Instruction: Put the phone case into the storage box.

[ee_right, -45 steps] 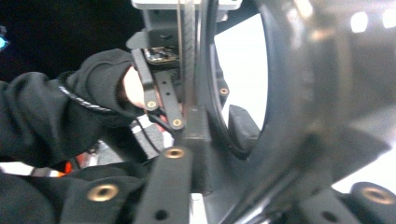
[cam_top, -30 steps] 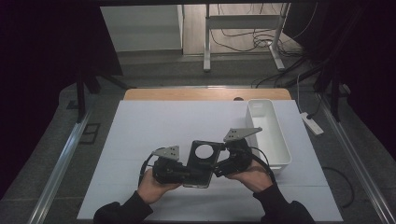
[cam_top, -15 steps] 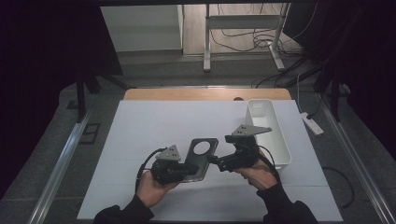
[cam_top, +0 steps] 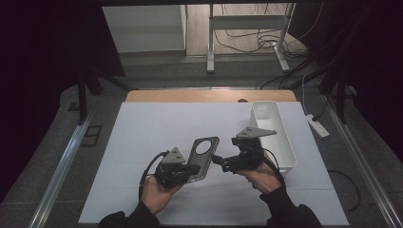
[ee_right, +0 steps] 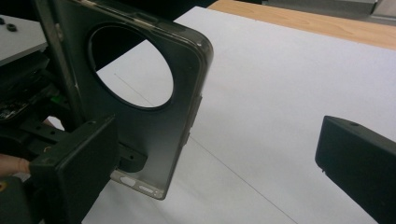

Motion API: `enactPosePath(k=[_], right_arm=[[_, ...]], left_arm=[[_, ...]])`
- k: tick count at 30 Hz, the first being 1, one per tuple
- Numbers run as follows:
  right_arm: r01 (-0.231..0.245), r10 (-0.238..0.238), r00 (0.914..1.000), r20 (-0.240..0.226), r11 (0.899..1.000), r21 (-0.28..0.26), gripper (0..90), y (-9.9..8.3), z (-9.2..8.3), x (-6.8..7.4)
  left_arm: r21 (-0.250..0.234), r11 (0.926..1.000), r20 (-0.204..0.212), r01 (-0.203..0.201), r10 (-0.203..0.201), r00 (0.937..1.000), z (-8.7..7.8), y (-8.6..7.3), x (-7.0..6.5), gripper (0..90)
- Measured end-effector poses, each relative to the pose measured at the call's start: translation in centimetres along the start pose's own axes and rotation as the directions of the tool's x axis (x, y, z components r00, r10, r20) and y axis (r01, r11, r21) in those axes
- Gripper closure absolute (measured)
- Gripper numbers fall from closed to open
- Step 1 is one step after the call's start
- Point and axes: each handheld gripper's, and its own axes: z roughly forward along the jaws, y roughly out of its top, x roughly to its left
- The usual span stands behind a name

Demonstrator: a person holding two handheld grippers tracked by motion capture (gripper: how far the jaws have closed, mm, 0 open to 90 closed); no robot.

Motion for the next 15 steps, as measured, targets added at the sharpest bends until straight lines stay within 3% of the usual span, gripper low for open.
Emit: enactPosePath(k=[7,9,10,11,15], right_arm=[[0.009,-0.009,0.9999,0.008,1.000,0.019,2.5,-0.03,0.32,0.43],[0.009,-0.009,0.9998,0.018,1.000,0.013,9.5,0.00,0.22,0.54],[0.005,-0.005,0.9996,0.029,1.000,0.001,18.8,0.03,0.06,0.53],[0.005,-0.005,0.9996,0.029,1.000,0.001,18.8,0.03,0.06,0.53],[-0.025,0.025,0.9995,0.016,0.999,-0.021,36.2,-0.06,-0.14,0.43]], left_arm=[[0.010,0.9999,-0.004,0.004,-0.004,1.0000,0.22,0.05,-0.20,85.1],[0.012,0.9999,-0.009,0.010,-0.010,0.9999,0.28,0.05,-0.18,85.1],[0.011,0.9998,-0.008,0.016,-0.016,0.9998,0.31,0.03,-0.15,85.1],[0.011,0.9998,-0.006,0.018,-0.018,0.9998,0.32,0.03,-0.12,85.1],[0.011,0.9996,-0.006,0.025,-0.025,0.9997,0.39,0.05,-0.11,85.1]])
